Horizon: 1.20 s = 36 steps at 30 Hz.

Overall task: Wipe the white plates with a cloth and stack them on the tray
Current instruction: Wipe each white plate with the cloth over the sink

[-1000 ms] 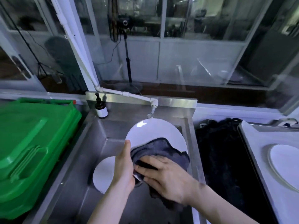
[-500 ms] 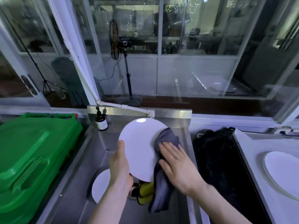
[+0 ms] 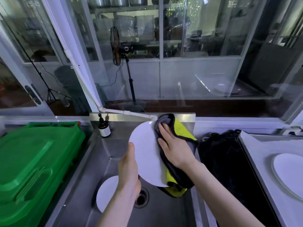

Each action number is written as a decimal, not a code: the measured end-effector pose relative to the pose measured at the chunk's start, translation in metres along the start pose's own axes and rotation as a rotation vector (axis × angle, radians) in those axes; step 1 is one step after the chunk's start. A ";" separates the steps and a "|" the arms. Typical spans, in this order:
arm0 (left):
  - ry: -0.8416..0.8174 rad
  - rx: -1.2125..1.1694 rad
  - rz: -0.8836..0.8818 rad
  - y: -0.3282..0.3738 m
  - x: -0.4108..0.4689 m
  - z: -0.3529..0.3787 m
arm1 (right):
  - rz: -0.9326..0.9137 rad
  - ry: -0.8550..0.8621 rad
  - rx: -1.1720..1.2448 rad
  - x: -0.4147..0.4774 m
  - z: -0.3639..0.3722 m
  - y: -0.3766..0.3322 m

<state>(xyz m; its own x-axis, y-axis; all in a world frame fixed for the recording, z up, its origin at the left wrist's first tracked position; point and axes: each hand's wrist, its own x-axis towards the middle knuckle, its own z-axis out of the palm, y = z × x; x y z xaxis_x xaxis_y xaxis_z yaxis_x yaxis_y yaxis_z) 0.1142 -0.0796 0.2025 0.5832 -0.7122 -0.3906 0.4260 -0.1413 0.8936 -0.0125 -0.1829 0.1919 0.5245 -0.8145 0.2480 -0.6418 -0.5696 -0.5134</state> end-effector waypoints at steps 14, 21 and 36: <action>-0.012 -0.017 -0.060 0.004 0.010 -0.005 | -0.441 -0.228 -0.016 -0.038 0.014 -0.040; 0.086 -0.014 0.028 0.020 0.002 -0.008 | -0.087 -0.029 -0.028 0.022 0.013 -0.024; 0.179 0.055 0.083 0.032 0.031 -0.035 | -0.288 -0.197 -0.169 -0.049 -0.008 -0.007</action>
<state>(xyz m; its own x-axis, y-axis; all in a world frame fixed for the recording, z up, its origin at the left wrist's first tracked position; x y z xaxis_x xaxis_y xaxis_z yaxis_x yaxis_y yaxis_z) 0.1703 -0.0827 0.2115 0.7303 -0.5902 -0.3439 0.3359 -0.1282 0.9331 -0.0387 -0.1402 0.1901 0.7838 -0.5908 0.1914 -0.5266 -0.7957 -0.2993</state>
